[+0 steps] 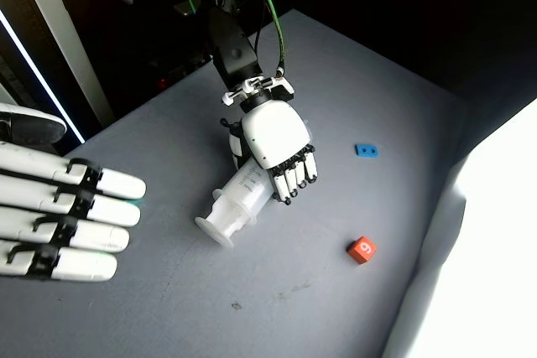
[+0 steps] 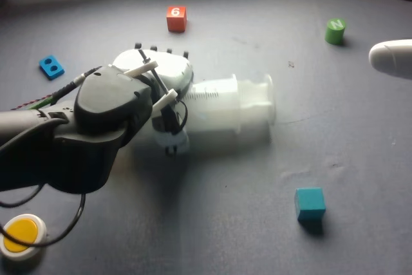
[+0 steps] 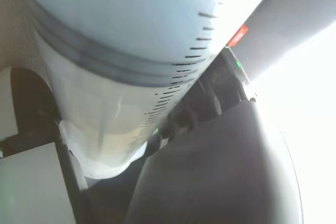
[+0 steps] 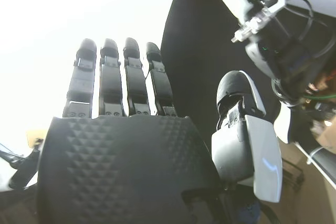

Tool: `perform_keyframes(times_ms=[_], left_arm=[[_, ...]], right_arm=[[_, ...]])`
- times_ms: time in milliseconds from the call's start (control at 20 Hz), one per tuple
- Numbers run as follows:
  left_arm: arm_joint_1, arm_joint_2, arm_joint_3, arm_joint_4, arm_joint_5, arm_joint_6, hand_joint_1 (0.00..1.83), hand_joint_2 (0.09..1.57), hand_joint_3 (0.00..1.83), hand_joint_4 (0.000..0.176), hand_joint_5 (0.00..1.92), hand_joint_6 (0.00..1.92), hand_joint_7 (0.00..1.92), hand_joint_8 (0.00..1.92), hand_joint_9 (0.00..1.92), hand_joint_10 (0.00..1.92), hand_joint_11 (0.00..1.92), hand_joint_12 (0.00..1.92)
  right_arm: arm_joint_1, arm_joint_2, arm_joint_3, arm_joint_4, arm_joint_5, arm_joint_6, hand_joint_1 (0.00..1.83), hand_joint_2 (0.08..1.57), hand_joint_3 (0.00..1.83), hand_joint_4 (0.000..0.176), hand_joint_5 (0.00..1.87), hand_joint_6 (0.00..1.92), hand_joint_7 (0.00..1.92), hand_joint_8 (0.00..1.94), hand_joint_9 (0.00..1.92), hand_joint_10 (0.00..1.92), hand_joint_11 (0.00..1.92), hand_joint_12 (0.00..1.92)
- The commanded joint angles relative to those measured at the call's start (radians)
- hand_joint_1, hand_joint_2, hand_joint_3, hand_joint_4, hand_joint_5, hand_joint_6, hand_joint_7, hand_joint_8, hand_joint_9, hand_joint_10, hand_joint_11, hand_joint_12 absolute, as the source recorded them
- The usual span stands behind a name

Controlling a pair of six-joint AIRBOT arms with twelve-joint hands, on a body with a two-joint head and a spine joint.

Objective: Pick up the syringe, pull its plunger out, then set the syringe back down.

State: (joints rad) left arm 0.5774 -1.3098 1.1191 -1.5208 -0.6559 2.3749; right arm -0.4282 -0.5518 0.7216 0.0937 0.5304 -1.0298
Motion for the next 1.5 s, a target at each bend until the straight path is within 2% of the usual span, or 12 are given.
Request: perform_keyframes(times_ms=[0, 250, 350, 450, 500, 550, 600, 700, 850, 1000, 1350, 1450], left_arm=[[-0.010, 0.003, -0.016, 0.022, 0.018, 0.006, 1.18, 1.23, 0.00, 0.000, 0.75, 1.21, 0.81, 1.43, 0.67, 1.24, 0.43, 1.64], [-0.057, 0.060, -0.090, -0.017, 0.018, 0.006, 1.17, 1.23, 0.00, 0.000, 0.76, 1.22, 0.79, 1.43, 0.67, 1.22, 0.43, 1.63], [-0.081, 0.084, -0.119, -0.030, 0.018, 0.006, 1.19, 1.22, 0.00, 0.000, 0.80, 1.13, 0.81, 1.45, 0.70, 1.21, 0.47, 1.60], [-0.108, 0.110, -0.145, -0.049, 0.018, 0.012, 1.19, 1.22, 0.00, 0.000, 0.78, 1.14, 0.82, 1.43, 0.71, 1.19, 0.47, 1.56], [-0.120, 0.120, -0.153, -0.061, 0.018, 0.021, 1.19, 1.22, 0.00, 0.000, 0.80, 1.12, 0.81, 1.45, 0.71, 1.20, 0.46, 1.56], [-0.137, 0.132, -0.163, -0.076, 0.021, 0.034, 1.21, 1.21, 0.00, 0.000, 0.82, 1.06, 0.83, 1.45, 0.73, 1.19, 0.49, 1.53], [-0.151, 0.143, -0.171, -0.091, 0.027, 0.045, 1.22, 1.20, 0.00, 0.000, 0.81, 1.06, 0.84, 1.44, 0.74, 1.19, 0.49, 1.52], [-0.180, 0.174, -0.194, -0.121, 0.038, 0.056, 1.21, 1.20, 0.00, 0.000, 0.84, 1.03, 0.83, 1.44, 0.74, 1.18, 0.52, 1.51], [-0.216, 0.215, -0.228, -0.158, 0.043, 0.075, 1.21, 1.20, 0.00, 0.000, 0.84, 1.03, 0.83, 1.44, 0.74, 1.15, 0.50, 1.49], [-0.249, 0.242, -0.252, -0.196, 0.044, 0.117, 1.21, 1.20, 0.00, 0.000, 0.82, 1.05, 0.85, 1.41, 0.75, 1.14, 0.51, 1.49], [-0.315, 0.247, -0.274, -0.272, 0.079, 0.203, 1.21, 1.21, 0.00, 0.000, 0.81, 1.06, 0.83, 1.45, 0.73, 1.17, 0.47, 1.53], [-0.323, 0.251, -0.277, -0.293, 0.082, 0.218, 1.20, 1.20, 0.00, 0.000, 0.80, 1.12, 0.85, 1.37, 0.75, 1.11, 0.51, 1.49]], right_arm=[[0.009, 0.006, 0.000, 0.006, 0.129, 0.003, 0.00, 1.27, 0.00, 0.000, 0.22, 0.01, 0.21, 0.01, 0.15, 0.01, 0.00, 0.19], [0.009, 0.006, 0.000, 0.007, 0.129, 0.008, 0.01, 1.27, 0.00, 0.000, 0.20, 0.00, 0.20, 0.00, 0.16, 0.00, 0.00, 0.14], [0.011, 0.006, 0.000, 0.008, 0.129, 0.031, 0.08, 1.27, 0.00, 0.000, 0.17, 0.00, 0.17, 0.00, 0.14, 0.00, 0.00, 0.12], [0.026, 0.001, 0.000, 0.024, 0.122, 0.067, 0.26, 1.23, 0.00, 0.000, 0.12, 0.00, 0.13, 0.00, 0.11, 0.00, 0.00, 0.12], [0.033, -0.002, 0.000, 0.045, 0.109, 0.068, 0.46, 1.19, 0.00, 0.000, 0.05, 0.00, 0.07, 0.00, 0.06, 0.00, 0.00, 0.02], [0.046, -0.009, 0.000, 0.080, 0.088, 0.068, 0.60, 1.15, 0.00, 0.000, 0.02, 0.00, 0.07, 0.00, 0.06, 0.00, 0.00, 0.00], [0.056, -0.014, 0.000, 0.097, 0.075, 0.068, 0.83, 1.10, 0.00, 0.000, 0.00, 0.00, 0.01, 0.00, 0.01, 0.00, 0.00, 0.00], [0.070, -0.037, 0.000, 0.131, 0.059, 0.069, 1.06, 0.97, 0.00, 0.000, 0.00, 0.00, 0.00, 0.00, 0.00, 0.00, 0.00, 0.00], [0.078, -0.065, 0.000, 0.168, 0.043, 0.095, 1.15, 0.98, 0.00, 0.000, 0.00, 0.00, 0.00, 0.00, 0.00, 0.00, 0.00, 0.00], [0.087, -0.089, 0.000, 0.173, 0.039, 0.125, 1.11, 1.00, 0.00, 0.000, 0.03, 0.01, 0.02, 0.01, 0.04, 0.01, 0.05, 0.02], [0.121, -0.170, 0.009, 0.256, 0.001, 0.143, 1.09, 0.99, 0.00, 0.000, 0.02, 0.01, 0.03, 0.01, 0.05, 0.02, 0.03, 0.03], [0.120, -0.209, 0.030, 0.256, 0.015, 0.136, 1.10, 0.99, 0.01, 0.000, 0.06, 0.00, 0.08, 0.01, 0.11, 0.00, 0.00, 0.17]])
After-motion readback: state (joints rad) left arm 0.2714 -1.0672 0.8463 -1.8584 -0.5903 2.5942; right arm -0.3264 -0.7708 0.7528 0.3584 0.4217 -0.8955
